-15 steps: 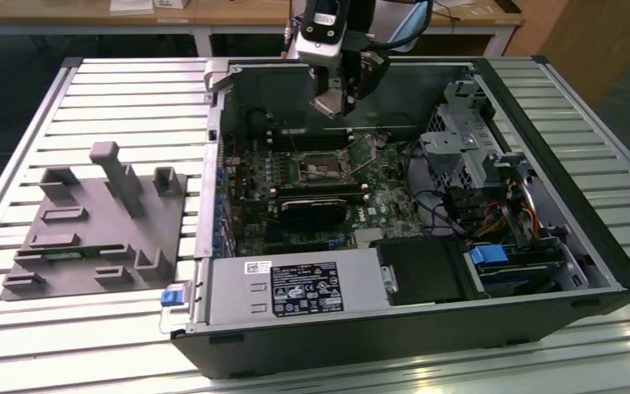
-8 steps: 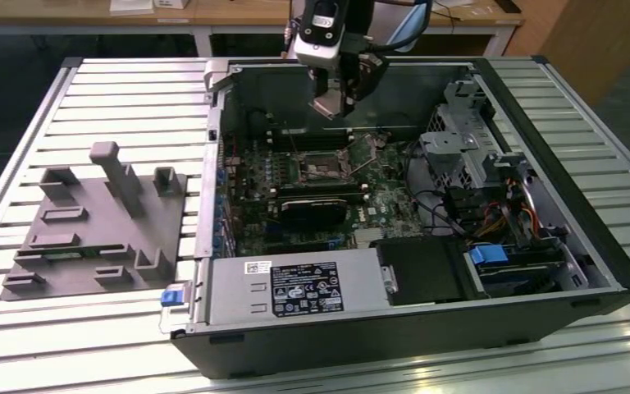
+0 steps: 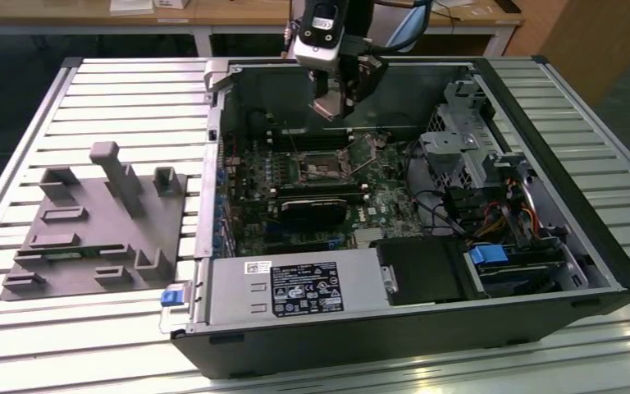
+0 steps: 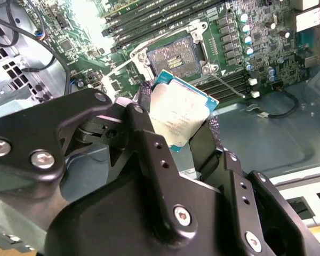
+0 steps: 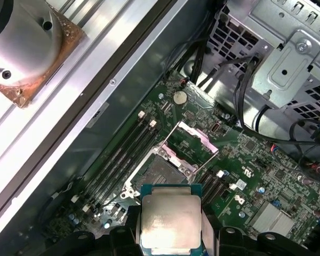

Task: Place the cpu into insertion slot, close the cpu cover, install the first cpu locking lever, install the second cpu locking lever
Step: 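Place the cpu into insertion slot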

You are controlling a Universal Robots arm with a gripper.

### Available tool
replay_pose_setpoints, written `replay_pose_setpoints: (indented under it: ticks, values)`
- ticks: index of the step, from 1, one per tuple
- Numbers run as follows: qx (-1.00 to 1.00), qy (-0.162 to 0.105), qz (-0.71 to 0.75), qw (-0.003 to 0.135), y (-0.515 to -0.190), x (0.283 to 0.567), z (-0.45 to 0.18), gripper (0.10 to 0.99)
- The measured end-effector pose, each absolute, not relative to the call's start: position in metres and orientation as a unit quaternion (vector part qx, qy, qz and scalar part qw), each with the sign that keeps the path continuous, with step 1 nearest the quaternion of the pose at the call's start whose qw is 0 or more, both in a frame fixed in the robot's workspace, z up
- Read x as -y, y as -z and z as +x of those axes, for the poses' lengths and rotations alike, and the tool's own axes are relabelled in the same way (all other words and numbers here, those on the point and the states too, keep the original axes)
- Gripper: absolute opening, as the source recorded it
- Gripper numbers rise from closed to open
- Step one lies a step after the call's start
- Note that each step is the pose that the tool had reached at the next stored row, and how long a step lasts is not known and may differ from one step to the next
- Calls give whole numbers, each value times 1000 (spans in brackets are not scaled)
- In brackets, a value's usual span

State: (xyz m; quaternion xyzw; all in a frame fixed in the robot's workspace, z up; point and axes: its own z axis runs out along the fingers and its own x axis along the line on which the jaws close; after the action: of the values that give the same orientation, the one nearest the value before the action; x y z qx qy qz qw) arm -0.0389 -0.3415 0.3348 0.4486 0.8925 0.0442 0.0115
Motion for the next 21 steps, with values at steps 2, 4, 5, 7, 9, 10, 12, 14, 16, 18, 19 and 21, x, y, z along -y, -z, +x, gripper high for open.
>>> replay_pose_setpoints:
  ticks: [2,4,5,7,9,10,12,14,16,18,19,21]
  values:
    - [-893,-44,449,11,-334,341,-39,537]
    - [-893,-44,449,11,-334,341,-39,537]
    - [-893,-44,449,11,-333,341,-39,537]
    - [-893,-43,449,11,-333,341,-39,537]
    - [-893,-43,449,11,-332,341,-39,537]
    - [-893,-43,449,11,-332,341,-39,537]
    - [-893,-43,449,11,-331,341,-39,537]
    - [-893,-43,449,11,-331,341,-39,537]
    - [-893,-43,449,11,-330,341,-39,537]
    - [-893,-43,449,11,-330,341,-39,537]
    - [-893,-43,449,11,-329,341,-39,537]
    - [-893,-43,449,11,-329,341,-39,537]
